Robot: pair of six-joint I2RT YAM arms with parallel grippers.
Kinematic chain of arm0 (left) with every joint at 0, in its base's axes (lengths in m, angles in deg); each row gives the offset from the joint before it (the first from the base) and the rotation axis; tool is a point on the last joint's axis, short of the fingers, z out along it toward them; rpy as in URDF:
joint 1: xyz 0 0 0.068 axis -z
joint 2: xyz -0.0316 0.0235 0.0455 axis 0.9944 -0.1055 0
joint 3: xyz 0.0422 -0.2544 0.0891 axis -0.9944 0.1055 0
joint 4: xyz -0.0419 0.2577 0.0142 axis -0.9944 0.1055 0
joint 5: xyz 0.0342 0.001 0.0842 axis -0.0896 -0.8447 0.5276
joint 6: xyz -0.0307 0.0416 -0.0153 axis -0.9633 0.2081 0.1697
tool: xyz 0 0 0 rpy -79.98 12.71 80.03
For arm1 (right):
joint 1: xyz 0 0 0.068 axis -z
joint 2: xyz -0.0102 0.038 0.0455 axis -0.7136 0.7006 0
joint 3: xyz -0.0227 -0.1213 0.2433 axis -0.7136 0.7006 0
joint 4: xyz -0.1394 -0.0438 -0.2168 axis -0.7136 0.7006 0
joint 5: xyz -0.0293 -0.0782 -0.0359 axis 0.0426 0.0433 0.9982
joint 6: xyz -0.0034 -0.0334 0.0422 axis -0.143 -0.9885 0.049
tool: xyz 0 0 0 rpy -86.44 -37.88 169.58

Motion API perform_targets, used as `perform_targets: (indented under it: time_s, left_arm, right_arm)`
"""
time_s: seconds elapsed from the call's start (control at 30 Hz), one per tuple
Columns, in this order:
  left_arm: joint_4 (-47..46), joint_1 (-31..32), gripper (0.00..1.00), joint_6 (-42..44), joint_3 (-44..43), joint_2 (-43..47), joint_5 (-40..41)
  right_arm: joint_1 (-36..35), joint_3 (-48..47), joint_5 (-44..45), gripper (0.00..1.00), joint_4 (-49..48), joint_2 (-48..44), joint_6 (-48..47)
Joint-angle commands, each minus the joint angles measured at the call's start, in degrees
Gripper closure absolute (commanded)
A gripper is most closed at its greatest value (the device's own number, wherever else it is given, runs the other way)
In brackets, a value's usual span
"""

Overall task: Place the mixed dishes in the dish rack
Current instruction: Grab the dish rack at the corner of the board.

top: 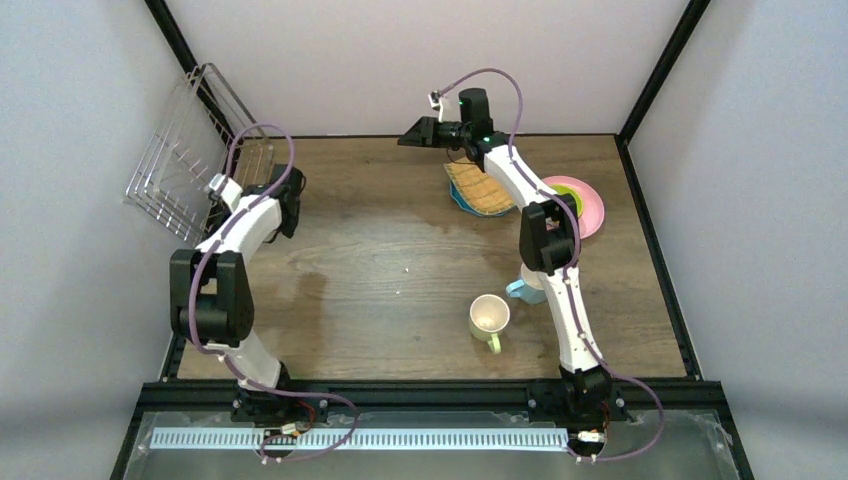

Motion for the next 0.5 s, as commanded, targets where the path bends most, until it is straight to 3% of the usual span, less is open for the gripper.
perform_targets:
  time_s: [0.0, 0.47]
  left_arm:
    - [0.79, -2.8, 0.0, -1.26, -1.97, -0.74, 0.51]
    - [-5.53, -8.37, 0.0, 3.09, -1.73, -1.98, 0.0]
  right_arm:
    - [0.01, -2.64, -1.15, 0.01, -1.51, 1.7, 0.36]
    - [0.01, -5.19, -1.76, 0.01, -3.52, 4.08, 1.57]
